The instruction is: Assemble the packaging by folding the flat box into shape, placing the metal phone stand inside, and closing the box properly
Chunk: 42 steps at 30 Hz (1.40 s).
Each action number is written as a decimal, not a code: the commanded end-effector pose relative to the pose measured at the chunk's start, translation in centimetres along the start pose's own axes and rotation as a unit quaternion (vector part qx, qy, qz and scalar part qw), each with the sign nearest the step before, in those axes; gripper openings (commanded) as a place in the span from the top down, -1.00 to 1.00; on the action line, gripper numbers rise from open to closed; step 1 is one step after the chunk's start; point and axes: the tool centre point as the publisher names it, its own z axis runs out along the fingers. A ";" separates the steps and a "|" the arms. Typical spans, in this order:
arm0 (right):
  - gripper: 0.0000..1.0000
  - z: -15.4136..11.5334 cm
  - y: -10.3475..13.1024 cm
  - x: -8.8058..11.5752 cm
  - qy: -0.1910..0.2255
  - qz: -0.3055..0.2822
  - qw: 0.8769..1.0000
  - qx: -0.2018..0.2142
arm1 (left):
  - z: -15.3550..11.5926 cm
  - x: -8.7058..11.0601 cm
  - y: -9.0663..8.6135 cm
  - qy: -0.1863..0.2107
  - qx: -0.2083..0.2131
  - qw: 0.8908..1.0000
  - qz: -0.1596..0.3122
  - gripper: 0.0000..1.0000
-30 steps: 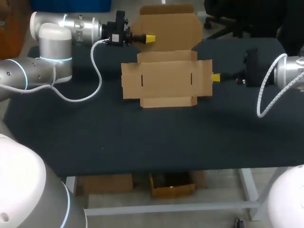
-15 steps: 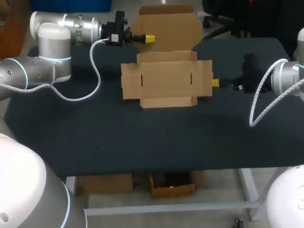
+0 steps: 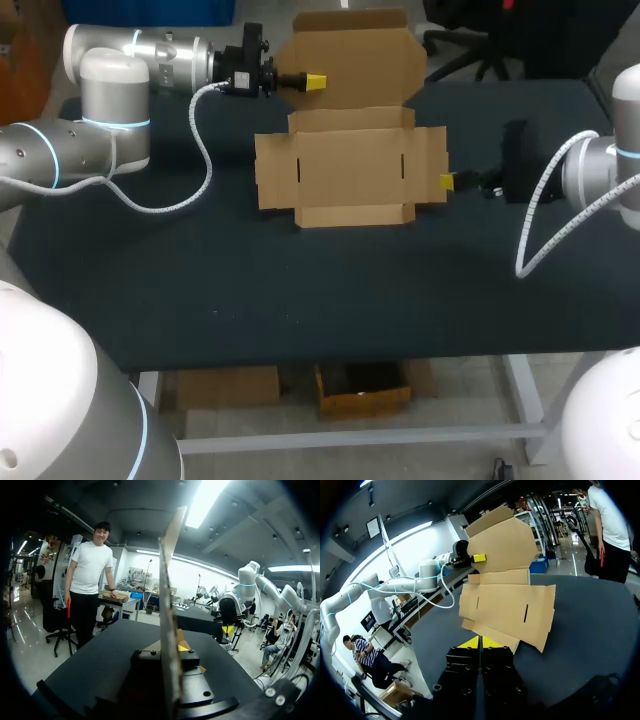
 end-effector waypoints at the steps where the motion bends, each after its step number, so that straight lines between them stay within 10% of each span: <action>1: 1.00 0.2 -1.4 0.0 0.003 -0.002 1.000 -0.018 | -0.2 0.4 0.0 -0.003 0.000 1.000 0.018 1.00; 42: 1.00 5.9 -4.7 1.5 0.022 -0.019 1.000 -0.006 | 0.5 6.1 0.2 -0.032 -0.020 0.994 0.101 1.00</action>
